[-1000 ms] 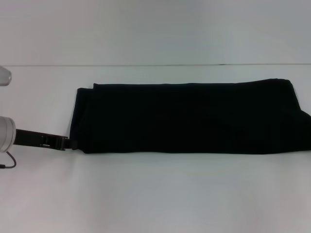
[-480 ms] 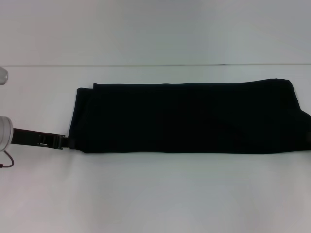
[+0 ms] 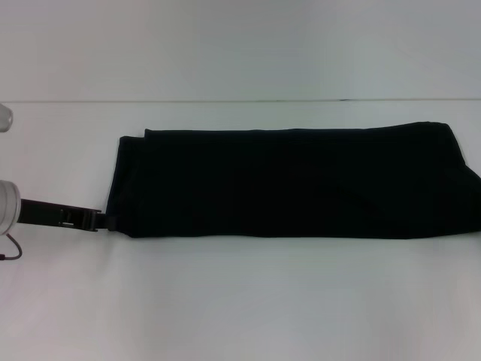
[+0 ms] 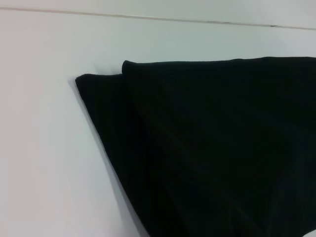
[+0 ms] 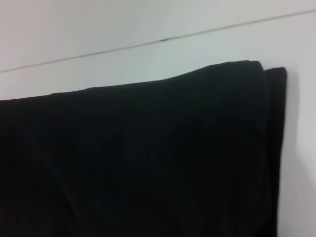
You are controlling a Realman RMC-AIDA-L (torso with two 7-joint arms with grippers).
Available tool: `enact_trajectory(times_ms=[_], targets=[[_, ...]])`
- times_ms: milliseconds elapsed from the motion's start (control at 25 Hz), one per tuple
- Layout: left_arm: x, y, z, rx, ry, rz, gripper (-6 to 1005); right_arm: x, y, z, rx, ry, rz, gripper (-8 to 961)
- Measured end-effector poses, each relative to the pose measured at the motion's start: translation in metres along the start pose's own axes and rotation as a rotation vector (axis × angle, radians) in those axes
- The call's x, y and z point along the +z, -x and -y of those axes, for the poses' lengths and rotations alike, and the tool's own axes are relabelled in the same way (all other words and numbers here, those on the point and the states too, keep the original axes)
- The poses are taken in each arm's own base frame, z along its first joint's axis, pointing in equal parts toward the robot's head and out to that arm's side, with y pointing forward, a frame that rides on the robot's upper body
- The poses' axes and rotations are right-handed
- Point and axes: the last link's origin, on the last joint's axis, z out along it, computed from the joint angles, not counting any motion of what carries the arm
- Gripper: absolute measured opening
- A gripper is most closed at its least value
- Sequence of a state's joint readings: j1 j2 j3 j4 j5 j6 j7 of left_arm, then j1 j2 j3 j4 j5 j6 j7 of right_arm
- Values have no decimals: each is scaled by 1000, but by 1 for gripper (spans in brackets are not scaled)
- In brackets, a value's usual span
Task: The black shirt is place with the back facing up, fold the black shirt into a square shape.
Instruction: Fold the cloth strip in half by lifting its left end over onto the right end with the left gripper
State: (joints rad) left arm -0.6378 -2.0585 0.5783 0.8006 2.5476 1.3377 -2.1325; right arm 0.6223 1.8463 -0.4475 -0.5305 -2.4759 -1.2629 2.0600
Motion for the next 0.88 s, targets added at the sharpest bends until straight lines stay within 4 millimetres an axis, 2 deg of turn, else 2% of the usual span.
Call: enact_trajectory(times_ms=[520,880], targets=[[-4,4,6,-23,-13,-11,13,-10,-8,12,11,-30,6,7],[-9,9,11,-33,-20,-19,17,-13,-12,15,17,-35,3,42]])
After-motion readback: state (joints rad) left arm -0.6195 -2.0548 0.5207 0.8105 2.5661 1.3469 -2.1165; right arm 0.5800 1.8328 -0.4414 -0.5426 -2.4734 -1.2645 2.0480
